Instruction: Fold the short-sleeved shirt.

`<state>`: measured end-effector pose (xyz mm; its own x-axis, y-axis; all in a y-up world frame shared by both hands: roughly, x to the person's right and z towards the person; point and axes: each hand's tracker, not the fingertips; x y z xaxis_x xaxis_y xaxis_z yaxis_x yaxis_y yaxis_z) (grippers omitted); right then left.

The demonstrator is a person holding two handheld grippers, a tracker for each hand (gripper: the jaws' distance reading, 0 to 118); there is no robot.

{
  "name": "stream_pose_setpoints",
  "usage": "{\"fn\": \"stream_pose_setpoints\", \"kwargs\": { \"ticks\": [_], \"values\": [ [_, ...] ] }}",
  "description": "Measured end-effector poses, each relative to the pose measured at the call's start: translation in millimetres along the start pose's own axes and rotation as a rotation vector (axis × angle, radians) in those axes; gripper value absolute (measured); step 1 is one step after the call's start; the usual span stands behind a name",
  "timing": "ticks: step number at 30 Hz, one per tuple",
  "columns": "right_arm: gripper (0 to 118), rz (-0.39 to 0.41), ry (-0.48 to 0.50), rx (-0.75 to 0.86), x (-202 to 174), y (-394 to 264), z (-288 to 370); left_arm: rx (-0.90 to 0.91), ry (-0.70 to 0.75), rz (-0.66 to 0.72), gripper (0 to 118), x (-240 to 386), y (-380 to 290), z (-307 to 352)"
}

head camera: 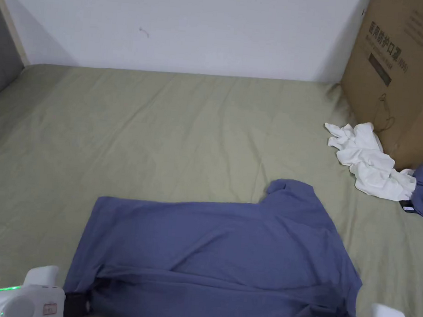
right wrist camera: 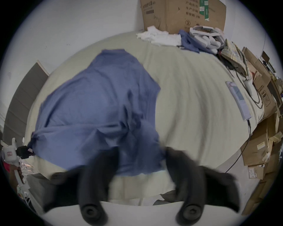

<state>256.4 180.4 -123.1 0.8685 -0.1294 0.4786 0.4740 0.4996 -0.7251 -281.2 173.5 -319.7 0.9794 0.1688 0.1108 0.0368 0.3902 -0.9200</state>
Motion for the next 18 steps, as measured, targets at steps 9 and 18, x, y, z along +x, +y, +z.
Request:
{"fn": "stream_pose_setpoints", "kwargs": {
  "ticks": [9, 18],
  "values": [
    [114, 0.03, 0.081, 0.454, -33, 57, 123, 0.42, -0.151, -0.019, 118, 53, 30, 103],
    [113, 0.187, 0.002, 0.779, -84, 74, 178, 0.748, -0.227, -0.07, 118, 112, 53, 167]
  ]
}}
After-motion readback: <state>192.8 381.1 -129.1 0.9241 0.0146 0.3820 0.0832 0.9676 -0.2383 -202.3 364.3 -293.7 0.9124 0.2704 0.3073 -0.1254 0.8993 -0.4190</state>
